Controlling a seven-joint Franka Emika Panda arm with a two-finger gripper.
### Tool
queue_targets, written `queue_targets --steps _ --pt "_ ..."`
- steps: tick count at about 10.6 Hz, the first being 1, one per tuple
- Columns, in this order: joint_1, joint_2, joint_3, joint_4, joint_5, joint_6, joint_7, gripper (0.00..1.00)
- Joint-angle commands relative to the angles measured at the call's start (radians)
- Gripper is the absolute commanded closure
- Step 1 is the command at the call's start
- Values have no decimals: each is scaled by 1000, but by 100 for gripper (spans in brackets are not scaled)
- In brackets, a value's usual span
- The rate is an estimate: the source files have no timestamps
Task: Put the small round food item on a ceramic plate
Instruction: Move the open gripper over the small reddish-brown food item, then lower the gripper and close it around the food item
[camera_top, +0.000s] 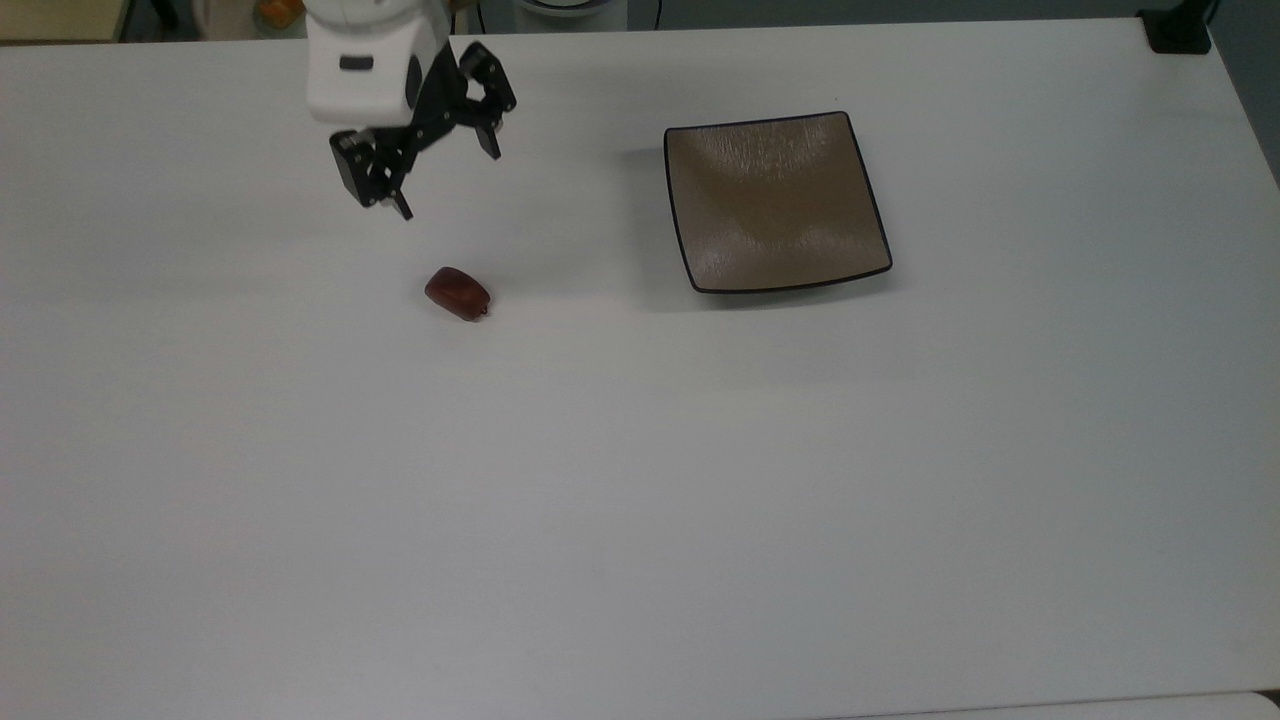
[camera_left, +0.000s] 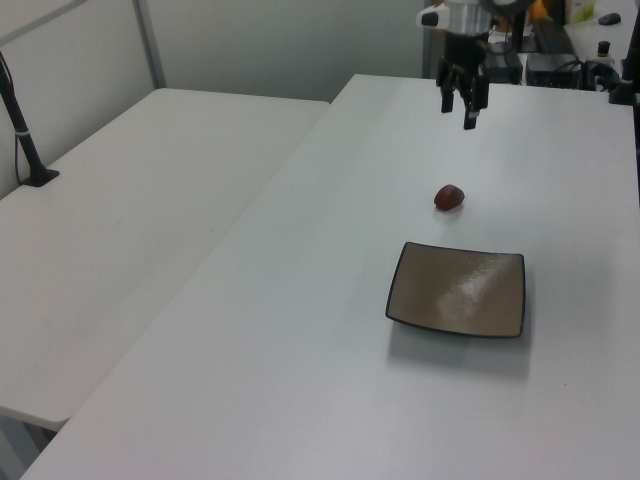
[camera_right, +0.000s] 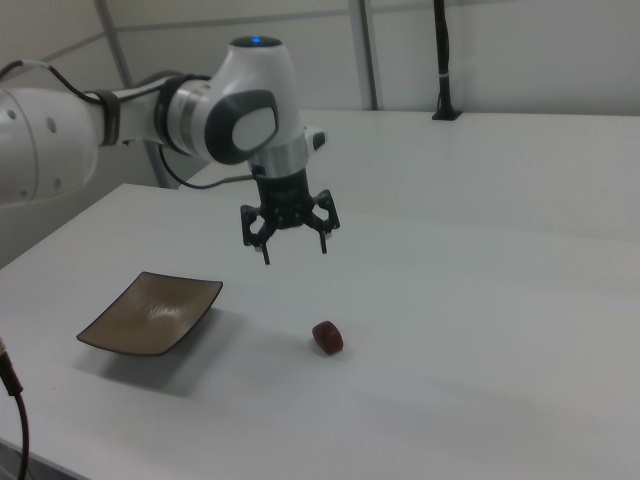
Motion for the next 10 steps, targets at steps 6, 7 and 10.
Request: queue_targets --steps 6,7,10 --pt "3 99 1 -119 -70 212 -12 0" --pt "3 108 1 -136 -78 242 -12 0" --pt "13 143 1 -170 -81 316 -13 0"
